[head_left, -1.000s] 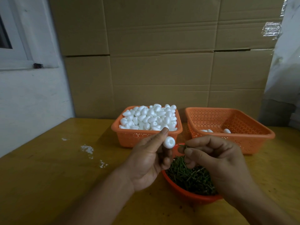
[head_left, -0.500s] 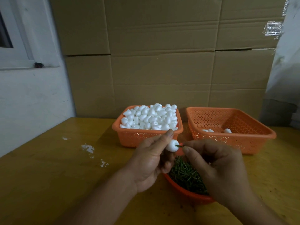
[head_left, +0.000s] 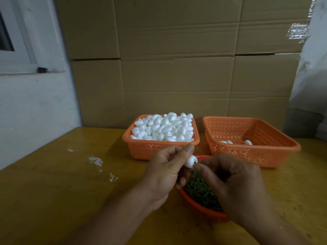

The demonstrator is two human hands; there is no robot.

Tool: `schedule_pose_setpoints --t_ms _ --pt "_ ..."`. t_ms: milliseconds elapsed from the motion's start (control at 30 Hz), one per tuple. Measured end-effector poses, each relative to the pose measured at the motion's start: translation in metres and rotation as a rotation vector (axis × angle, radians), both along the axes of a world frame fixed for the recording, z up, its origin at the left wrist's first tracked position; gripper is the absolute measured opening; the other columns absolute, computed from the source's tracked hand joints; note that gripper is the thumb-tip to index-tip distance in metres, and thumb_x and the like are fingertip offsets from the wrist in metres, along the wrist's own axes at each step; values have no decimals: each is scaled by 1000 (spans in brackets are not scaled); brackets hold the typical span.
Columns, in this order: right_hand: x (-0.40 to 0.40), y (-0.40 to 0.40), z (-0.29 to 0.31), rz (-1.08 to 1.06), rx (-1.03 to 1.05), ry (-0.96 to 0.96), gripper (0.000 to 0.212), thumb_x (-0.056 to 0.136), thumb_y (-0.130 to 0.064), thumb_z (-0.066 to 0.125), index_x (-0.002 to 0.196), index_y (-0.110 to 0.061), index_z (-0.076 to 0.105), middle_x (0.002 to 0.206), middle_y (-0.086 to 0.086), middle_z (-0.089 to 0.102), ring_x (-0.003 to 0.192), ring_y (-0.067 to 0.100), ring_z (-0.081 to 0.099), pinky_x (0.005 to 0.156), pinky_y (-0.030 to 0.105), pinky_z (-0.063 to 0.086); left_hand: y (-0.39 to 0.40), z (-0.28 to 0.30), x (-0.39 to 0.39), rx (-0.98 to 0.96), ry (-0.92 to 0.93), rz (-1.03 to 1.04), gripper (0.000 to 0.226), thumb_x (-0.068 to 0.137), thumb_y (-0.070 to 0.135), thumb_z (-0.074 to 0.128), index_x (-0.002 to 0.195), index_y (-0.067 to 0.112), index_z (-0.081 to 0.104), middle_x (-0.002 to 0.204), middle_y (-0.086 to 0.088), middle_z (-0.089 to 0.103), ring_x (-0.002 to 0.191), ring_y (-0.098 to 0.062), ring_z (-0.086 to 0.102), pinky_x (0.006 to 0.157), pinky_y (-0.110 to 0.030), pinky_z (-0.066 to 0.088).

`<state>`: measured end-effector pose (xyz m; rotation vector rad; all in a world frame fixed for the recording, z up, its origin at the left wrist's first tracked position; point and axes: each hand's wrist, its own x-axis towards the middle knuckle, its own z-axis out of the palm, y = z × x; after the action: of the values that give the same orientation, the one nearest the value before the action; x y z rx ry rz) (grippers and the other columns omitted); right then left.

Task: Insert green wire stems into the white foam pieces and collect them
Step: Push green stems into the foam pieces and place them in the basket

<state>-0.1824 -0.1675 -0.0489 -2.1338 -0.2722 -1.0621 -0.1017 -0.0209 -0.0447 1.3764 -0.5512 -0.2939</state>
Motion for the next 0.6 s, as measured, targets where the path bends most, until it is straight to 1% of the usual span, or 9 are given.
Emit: schedule_pose_setpoints --t_ms 133,233,300,333,400,467,500,567,600 --pt "0 1 -1 23 -2 27 14 79 -13 82 80 -26 76 63 -20 65 48 -1 56 48 3 34 0 -2 1 10 -64 25 36 77 58 68 70 22 68 54 -1 53 42 -10 45 41 -19 34" --pt "0 1 -3 20 6 58 20 80 -8 81 82 -28 77 62 -23 66 47 -2 57 49 2 33 0 -4 3 14 -106 29 39 79 58 67 73 20 71 56 -1 55 45 -10 47 42 -18 36" --pt "0 0 -3 6 25 72 19 80 -9 79 81 -28 77 62 -22 66 48 -1 58 49 3 34 1 -5 4 11 -114 8 40 83 58 67 77 19 74 59 -1 57 49 -10 49 44 -19 37" --pt "0 -1 -3 -8 33 74 17 80 -11 78 81 -27 77 61 -22 66 48 -1 58 49 4 34 1 -4 5 2 -104 -16 38 87 56 69 80 18 76 61 -1 58 52 -10 51 47 -19 38" --pt "0 -3 -1 -42 39 68 10 81 -17 76 80 -27 77 61 -22 65 49 0 58 49 5 35 4 -3 7 -37 -59 -91 27 89 44 69 85 19 78 69 -2 60 60 -11 53 53 -20 40" --pt "0 -4 1 -56 56 69 5 81 -24 73 79 -28 76 62 -18 66 51 4 61 46 10 39 6 -2 8 -84 -18 -167 20 88 31 68 93 16 79 75 -4 61 65 -11 54 56 -21 41" --pt "0 -5 1 -56 70 73 4 81 -27 72 79 -29 76 63 -15 68 52 7 62 45 16 43 6 -3 9 -103 -2 -192 19 87 27 68 96 14 79 76 -5 60 65 -10 54 56 -20 42" --pt "0 -4 1 -43 97 73 4 81 -29 71 79 -29 75 64 -10 70 53 11 65 47 28 49 6 -3 9 -132 19 -219 19 86 23 69 98 12 79 74 -4 58 63 -9 53 56 -18 42" --pt "0 -4 1 -30 110 73 5 82 -29 71 80 -30 75 65 -10 71 54 11 65 48 30 50 6 -2 8 -142 23 -223 17 86 23 69 96 13 79 72 -2 57 62 -9 52 56 -18 41"
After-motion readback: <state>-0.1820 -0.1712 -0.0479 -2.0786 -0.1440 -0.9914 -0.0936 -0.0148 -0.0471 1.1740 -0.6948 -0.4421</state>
